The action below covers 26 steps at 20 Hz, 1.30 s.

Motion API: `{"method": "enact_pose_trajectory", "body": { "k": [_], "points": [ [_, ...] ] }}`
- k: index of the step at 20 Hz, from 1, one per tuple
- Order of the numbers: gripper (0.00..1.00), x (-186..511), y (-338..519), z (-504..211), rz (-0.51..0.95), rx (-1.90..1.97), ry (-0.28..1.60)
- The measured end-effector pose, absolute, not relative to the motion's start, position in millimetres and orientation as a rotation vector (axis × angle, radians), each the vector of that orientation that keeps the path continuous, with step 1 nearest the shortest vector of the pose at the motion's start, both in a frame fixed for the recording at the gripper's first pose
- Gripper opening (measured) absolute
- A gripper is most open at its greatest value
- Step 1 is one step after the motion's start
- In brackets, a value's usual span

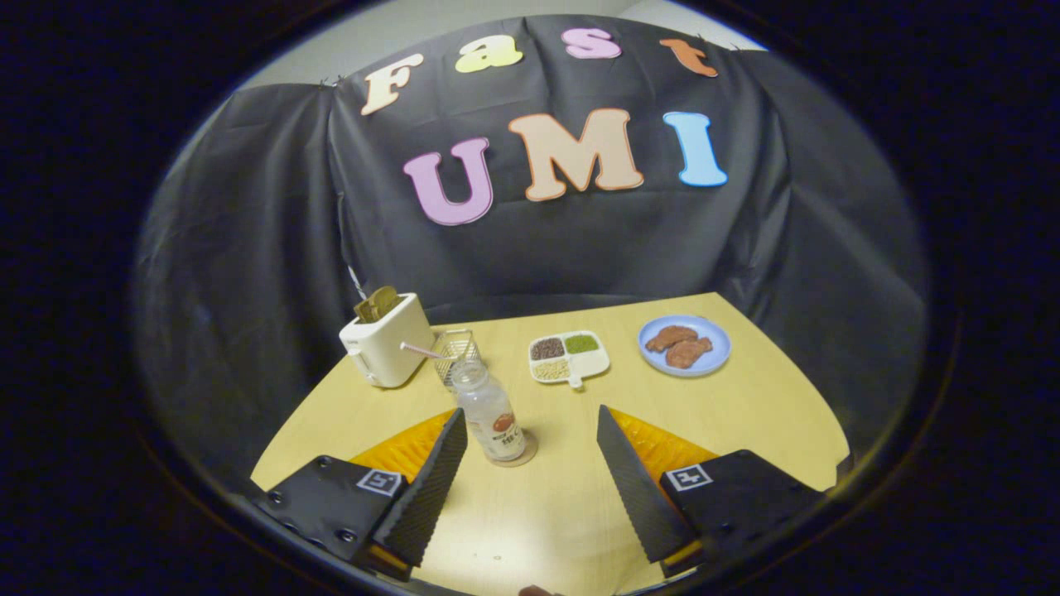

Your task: Take the bottle from table, then pour the juice into the cup, finally place the bottle on the coaster

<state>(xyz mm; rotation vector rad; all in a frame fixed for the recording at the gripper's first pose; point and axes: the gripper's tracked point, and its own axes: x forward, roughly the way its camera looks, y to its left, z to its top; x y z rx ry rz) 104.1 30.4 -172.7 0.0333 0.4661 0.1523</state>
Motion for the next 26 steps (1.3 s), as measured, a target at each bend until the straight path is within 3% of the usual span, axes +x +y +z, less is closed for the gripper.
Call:
{"method": "enact_pose_trajectory", "body": {
  "k": [11,26],
  "points": [
    [0.98,74.6,-7.6,-100.9,0.147,-0.009,0.372],
    [0.98,19.1,-26.5,-109.7,0.102,-0.121,0.393]
  ]
}}
